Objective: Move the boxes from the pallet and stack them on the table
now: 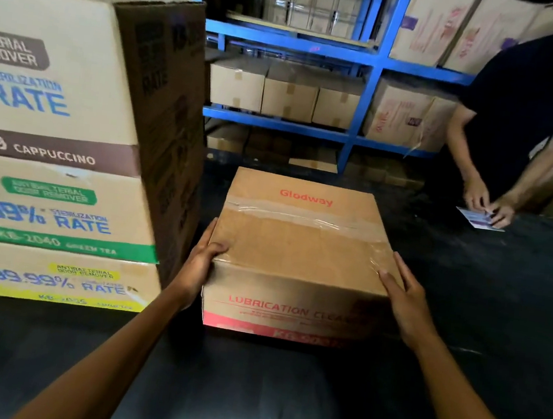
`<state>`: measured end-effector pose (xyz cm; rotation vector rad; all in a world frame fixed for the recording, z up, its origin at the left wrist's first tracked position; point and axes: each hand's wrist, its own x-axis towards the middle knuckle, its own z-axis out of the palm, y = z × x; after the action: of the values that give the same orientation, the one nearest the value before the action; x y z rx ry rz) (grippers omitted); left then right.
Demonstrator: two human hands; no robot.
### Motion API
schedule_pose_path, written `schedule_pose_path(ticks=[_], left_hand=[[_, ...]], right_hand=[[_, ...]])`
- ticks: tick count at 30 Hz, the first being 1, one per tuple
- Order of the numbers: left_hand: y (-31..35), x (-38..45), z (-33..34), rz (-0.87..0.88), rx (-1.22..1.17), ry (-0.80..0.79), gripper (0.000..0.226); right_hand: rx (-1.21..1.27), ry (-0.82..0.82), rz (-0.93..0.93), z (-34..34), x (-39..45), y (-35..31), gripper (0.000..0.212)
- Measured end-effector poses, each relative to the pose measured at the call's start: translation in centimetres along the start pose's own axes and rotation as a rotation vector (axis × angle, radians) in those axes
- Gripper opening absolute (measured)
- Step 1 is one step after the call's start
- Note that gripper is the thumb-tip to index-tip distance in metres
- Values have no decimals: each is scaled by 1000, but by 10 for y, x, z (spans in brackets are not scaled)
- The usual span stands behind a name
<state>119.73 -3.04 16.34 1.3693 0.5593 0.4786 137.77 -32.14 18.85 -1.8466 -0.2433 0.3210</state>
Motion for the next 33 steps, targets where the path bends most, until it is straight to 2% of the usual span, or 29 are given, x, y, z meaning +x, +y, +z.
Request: schedule_pose_path(ticks=[4,8,12,14,16,19,23,28,33], left_hand=[[4,-4,3,29,63,20,61],[2,-27,1,33,153,47,47],[-21,-74,-27,-49,200,-3,49],[-29,-108,-45,-85,237,-1,32],[-33,-149,-66,-55,286,29,23],[-31,-222,-97,-3,364,96,20],[-29,-332,-150,35,477,231,15],[-27,-477,-253,-17,571,536,30],[-28,-610,-367,-82,512,852,11]], right_hand=[[-174,76,-60,3,6,-4,57],[-587,179,-170,5,-7,-4,56],[-814,169,-314,16,-52,2,53],[-826,129,-396,22,-83,6,51],[-820,60,-440,34,-117,9,52],[-741,-44,-481,61,-171,14,59],[-653,-246,-592,123,-247,16,53],[-567,-544,-713,227,-364,6,50],[-530,-821,-829,333,-471,-22,50]])
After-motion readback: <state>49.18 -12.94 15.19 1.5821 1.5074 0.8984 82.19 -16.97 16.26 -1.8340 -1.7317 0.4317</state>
